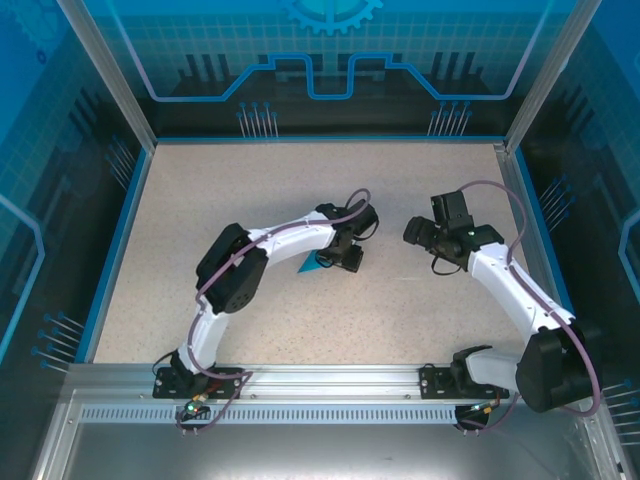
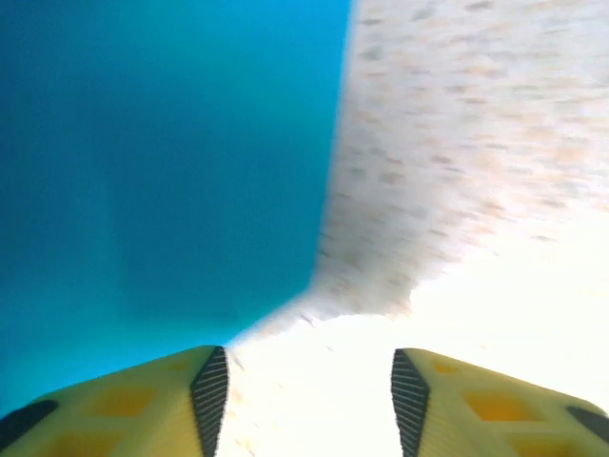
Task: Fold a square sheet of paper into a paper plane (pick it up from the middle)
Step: Rotate the paper at the center of the table.
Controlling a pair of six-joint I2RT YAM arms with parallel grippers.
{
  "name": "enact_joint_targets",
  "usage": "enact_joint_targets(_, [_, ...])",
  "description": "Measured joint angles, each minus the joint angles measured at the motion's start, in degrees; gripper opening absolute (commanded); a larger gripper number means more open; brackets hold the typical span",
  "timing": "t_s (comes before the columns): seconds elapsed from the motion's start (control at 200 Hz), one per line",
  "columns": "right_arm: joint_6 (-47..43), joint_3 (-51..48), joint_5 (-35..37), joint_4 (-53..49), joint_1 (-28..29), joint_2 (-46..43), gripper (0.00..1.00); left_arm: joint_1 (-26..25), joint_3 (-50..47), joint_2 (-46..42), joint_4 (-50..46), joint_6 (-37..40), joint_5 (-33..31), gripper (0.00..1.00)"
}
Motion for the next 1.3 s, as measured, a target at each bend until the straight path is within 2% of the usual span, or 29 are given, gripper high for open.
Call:
enact_joint_targets(0.185, [-0.4, 1.2, -2.4, 0.1, 0.0, 0.2, 0.85, 1.1, -2.8, -12.7, 4.0, -1.5, 9.9, 0.64])
enact_joint_targets(0.325, [-2.1, 2.0, -8.5, 2.4, 0.2, 2.5, 0.84, 5.9, -9.1, -22.2, 9.8, -3.9, 15.9, 0.67])
enact_joint_targets(0.42, [-3.4, 3.3, -12.2, 3.7, 2.2, 5.8, 0.83, 10.8, -14.6, -25.7, 13.6, -6.1, 18.3, 0.61])
enact_joint_targets(0.545, [-4.3, 7.5, -15.6, 4.7, 8.0, 12.7, 0.79, 16.7, -21.4, -25.2, 18.0, -9.7, 20.5, 0.49])
enact_joint_targets(0.67, [-4.2, 13.9, -17.6, 5.7, 14.3, 21.7, 0.72, 19.8, -27.2, -23.3, 21.1, -13.6, 21.5, 0.45])
enact_joint_targets(0.91, [-2.5, 27.9, -19.6, 6.6, 22.6, 40.6, 0.67, 23.9, -35.3, -24.2, 22.7, -18.9, 20.3, 0.54])
enact_joint_targets(1.125, [-2.6, 33.2, -21.2, 6.3, 24.3, 49.0, 0.67, 27.3, -39.5, -28.2, 22.2, -21.1, 18.4, 0.61])
enact_joint_targets(1.301, [-11.0, 36.4, -23.1, 1.9, 24.0, 51.5, 0.68, 27.4, -39.6, -28.9, 22.2, -21.0, 18.3, 0.63])
